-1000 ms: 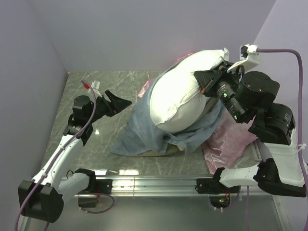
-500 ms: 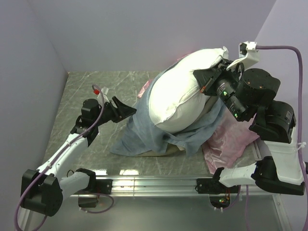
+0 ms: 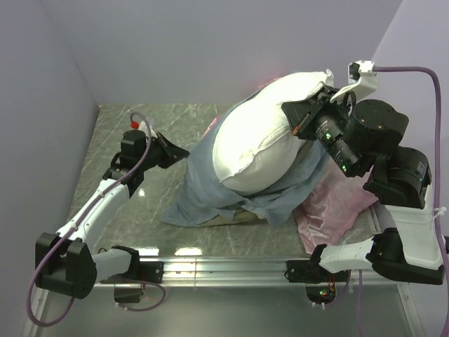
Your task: Remove the pillowcase from the pillow
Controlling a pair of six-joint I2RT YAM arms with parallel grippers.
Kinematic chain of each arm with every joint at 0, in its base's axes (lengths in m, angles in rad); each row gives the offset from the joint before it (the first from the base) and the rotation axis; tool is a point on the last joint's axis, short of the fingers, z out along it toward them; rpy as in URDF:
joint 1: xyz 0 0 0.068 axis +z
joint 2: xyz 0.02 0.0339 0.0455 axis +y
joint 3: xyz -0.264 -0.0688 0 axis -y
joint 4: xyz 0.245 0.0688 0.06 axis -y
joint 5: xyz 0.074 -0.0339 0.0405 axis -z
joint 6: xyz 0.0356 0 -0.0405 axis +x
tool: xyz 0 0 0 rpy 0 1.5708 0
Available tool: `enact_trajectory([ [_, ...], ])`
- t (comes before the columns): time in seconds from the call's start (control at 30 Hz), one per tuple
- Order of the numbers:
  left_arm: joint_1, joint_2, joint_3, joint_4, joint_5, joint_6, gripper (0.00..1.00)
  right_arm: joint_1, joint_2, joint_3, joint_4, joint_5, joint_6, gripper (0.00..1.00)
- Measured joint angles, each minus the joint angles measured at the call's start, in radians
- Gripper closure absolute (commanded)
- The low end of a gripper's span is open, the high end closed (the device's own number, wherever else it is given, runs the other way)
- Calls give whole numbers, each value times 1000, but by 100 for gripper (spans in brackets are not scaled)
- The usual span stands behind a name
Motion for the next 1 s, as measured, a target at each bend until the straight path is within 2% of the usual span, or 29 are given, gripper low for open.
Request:
enact_trajectory([
  [0.27, 180, 53, 97, -172, -206, 19, 100, 0, -10, 3, -21, -30, 3, 100],
  [0.6, 256, 90, 189, -250, -370, 20, 100, 3, -102, -58, -14, -66, -9, 100],
  [0.83, 448, 95, 203, -327, -380, -1, 100, 9, -177, -214, -11, -69, -15, 100],
  [1.0, 558, 166, 206, -328, -529, 12, 100, 9, -219, -221, 27, 7, -44, 100],
])
